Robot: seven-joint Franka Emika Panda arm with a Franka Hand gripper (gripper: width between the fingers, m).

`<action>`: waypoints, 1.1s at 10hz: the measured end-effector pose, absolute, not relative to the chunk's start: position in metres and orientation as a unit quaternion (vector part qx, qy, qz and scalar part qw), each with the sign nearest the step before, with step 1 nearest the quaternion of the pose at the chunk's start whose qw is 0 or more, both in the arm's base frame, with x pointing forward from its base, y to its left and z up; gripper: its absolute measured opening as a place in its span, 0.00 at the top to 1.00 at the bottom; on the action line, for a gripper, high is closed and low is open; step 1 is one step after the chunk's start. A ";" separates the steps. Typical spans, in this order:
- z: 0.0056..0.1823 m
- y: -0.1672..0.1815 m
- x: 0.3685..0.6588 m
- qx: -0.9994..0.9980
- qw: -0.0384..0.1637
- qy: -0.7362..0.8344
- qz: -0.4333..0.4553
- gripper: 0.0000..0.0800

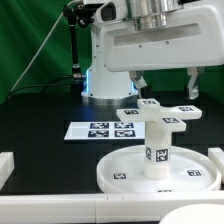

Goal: Assemble round table

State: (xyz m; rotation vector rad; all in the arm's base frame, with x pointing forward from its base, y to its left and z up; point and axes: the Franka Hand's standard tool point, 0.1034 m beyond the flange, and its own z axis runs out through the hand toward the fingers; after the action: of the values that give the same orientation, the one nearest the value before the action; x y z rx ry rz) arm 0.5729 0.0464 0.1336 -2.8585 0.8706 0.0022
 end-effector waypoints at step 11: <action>0.129 0.044 0.573 -0.966 0.032 -0.256 -0.008 0.19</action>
Offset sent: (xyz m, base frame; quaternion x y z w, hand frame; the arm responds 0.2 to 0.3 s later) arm 0.0000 0.0000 0.0000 0.0000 0.0000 -0.1296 0.9916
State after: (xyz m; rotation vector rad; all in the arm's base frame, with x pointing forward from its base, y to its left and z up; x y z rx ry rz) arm 0.5734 0.0435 0.1286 -2.9747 -0.7894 -0.0254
